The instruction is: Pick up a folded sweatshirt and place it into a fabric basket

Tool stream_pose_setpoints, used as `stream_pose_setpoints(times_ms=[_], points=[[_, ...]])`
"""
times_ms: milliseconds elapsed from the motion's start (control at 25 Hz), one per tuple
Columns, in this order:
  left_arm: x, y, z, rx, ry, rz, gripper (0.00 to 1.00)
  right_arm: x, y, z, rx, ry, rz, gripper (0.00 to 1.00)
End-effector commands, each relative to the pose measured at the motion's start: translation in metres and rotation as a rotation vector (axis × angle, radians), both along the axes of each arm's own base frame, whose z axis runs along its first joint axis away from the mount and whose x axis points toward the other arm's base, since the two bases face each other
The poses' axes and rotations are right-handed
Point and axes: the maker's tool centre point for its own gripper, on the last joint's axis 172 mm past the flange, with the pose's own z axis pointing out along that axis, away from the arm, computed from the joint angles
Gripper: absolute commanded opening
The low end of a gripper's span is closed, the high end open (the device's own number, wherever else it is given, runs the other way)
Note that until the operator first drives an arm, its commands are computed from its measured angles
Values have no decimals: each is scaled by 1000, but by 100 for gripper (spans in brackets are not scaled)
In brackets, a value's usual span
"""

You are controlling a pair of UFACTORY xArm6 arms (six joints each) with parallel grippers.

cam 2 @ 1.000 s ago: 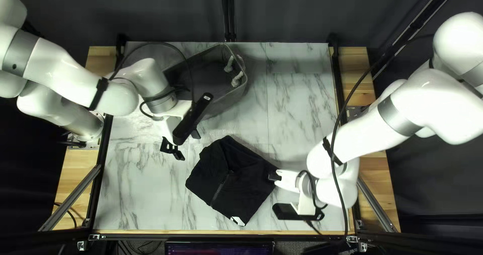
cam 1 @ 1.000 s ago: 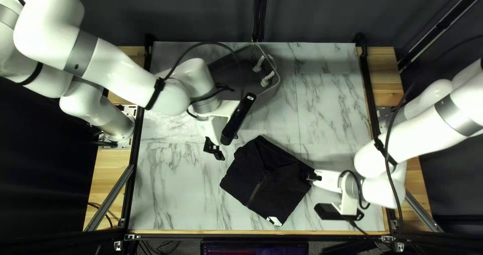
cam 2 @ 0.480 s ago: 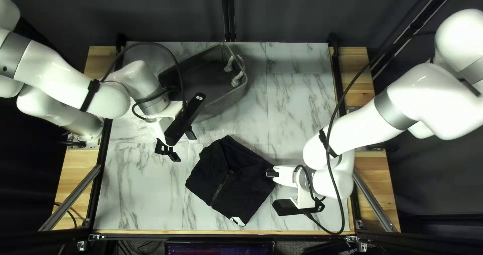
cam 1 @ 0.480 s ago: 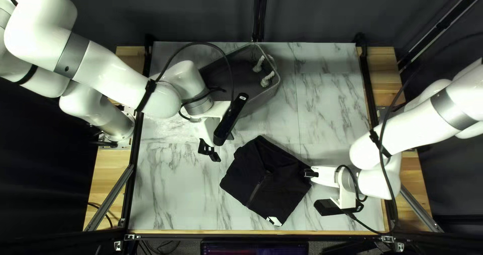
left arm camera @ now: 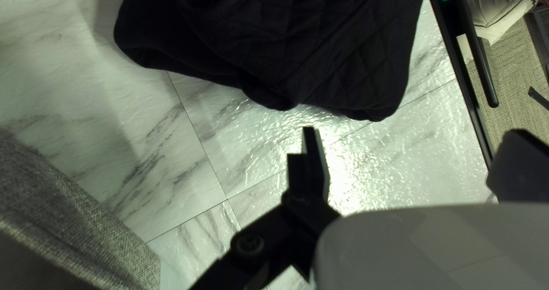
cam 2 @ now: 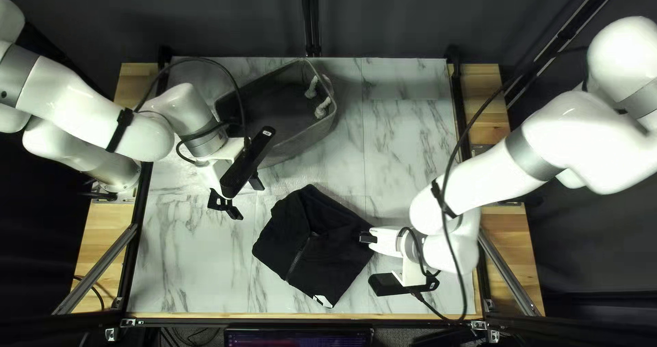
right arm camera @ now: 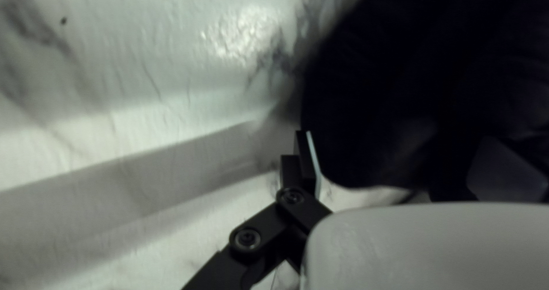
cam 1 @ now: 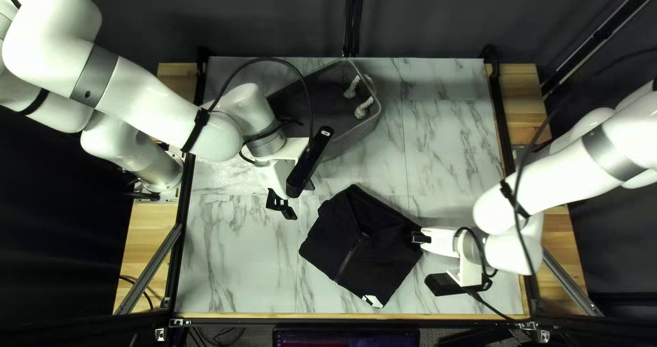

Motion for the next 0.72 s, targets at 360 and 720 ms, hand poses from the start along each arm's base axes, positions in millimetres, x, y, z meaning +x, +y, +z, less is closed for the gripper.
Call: stream_pose_setpoints(times_ms=[360,720], points=[[-2,0,1,-1,2,1,100,6,3,-16,4,27,22,53],[-3,0,3,-2,-1,3,100,9,10,-20,1,44,33,0]])
